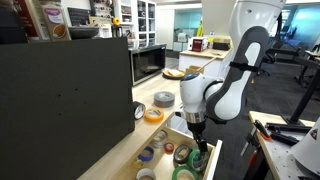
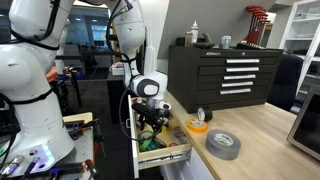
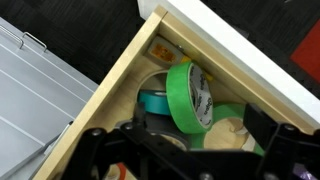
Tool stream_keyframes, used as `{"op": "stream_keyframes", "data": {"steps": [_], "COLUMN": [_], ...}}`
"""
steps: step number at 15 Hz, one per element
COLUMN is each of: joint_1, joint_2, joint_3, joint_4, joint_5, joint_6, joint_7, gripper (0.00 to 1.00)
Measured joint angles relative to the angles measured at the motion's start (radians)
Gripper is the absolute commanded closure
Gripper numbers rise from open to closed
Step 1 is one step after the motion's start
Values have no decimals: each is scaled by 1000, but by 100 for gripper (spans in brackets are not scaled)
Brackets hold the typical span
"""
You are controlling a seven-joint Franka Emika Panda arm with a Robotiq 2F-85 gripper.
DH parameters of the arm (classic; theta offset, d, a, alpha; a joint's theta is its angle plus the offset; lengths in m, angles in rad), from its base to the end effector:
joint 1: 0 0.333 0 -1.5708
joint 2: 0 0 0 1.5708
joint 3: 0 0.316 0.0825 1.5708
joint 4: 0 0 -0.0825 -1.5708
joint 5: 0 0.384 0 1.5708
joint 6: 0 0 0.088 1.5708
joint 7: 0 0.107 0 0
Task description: Remove the small green tape from the drawer and put it on top of the orange one on the countertop
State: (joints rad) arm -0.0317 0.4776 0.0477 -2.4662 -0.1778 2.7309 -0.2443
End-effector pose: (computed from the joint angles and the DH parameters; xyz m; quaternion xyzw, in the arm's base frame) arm 0.4376 0.0167 0.0925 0.9717 0.2111 -0.1058 0.0035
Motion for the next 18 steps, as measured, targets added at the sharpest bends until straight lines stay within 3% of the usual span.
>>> {"op": "stream_keyframes", "data": {"steps": [16, 17, 18], "joint_1": [17, 17, 17], "joint_2": [79, 88, 98], "joint_3": [-4, -3, -2], "joint_4": [20, 25, 33], "joint_5": [-3, -3, -3], "joint_6": [-1, -1, -1], "joint_7": [-7, -10, -13], "gripper": [0, 9, 26]}}
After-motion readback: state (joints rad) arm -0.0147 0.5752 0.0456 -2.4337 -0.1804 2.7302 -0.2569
